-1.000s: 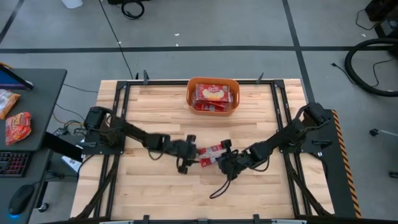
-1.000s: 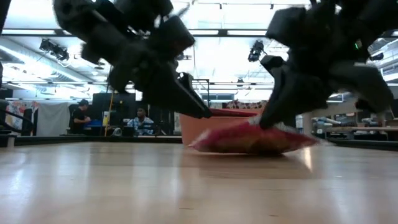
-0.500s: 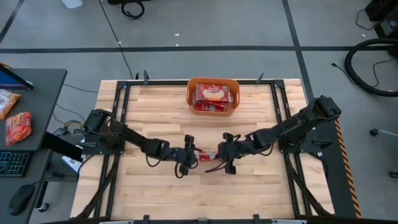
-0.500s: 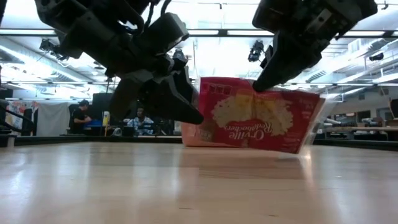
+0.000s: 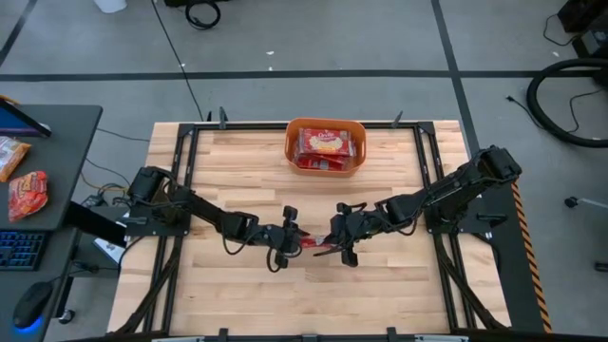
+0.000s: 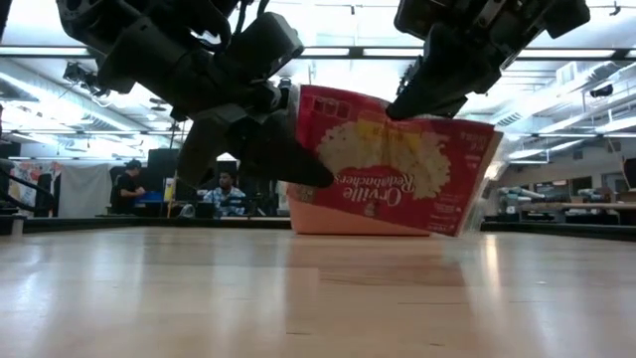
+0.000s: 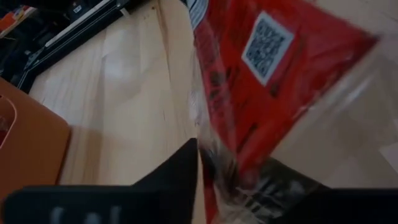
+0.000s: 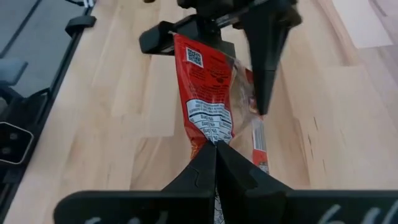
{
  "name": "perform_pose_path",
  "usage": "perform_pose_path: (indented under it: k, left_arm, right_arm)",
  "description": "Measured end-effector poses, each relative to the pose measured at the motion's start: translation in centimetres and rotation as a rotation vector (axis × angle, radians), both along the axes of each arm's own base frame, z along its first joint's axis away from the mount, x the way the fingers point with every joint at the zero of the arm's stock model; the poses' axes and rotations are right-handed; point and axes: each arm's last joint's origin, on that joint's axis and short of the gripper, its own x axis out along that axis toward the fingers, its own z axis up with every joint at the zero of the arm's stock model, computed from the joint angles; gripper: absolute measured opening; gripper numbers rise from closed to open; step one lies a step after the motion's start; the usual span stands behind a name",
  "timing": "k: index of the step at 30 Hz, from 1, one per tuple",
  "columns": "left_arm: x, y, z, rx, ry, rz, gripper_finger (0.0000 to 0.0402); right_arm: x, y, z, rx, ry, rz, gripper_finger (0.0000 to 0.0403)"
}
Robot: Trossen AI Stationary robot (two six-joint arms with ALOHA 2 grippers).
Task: Sort popcorn bags into baskets
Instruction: Put the red popcorn bag into the orange bin
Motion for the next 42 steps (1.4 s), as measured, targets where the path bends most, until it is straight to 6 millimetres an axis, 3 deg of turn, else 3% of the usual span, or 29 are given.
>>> perform_pose_path:
  k: [7, 11, 15, 28, 34, 42]
  left_arm:
    - [0.0, 0.0, 0.0, 0.001, 0.001, 0.001, 0.0024]
    - [0.0, 0.2, 0.0, -0.005, 0.002, 0.010, 0.0023]
    - [0.2, 0.9, 0.0, -0.050, -0.004, 0.056, 0.0025]
    - [0.5, 2.2, 0.2, -0.166, -0.031, 0.161, 0.0035]
    - [0.5, 2.2, 0.4, -0.170, -0.045, 0.160, 0.0036]
    - [0.6, 2.2, 0.5, -0.173, -0.052, 0.157, 0.0038]
  right_arm:
    - [-0.1, -0.1, 0.6, -0.014, 0.025, -0.005, 0.0050]
    - [0.1, 0.3, 2.9, -0.116, 0.082, -0.046, 0.0086]
    - [0.5, 1.4, 3.9, -0.221, 0.139, -0.028, 0.0122]
    - [2.7, 3.3, 2.6, -0.488, 0.223, -0.089, 0.0226]
    - [3.7, 2.6, 0.6, -0.500, 0.292, -0.097, 0.0224]
    - [4.5, 1.8, -1.8, -0.492, 0.385, -0.048, 0.0166]
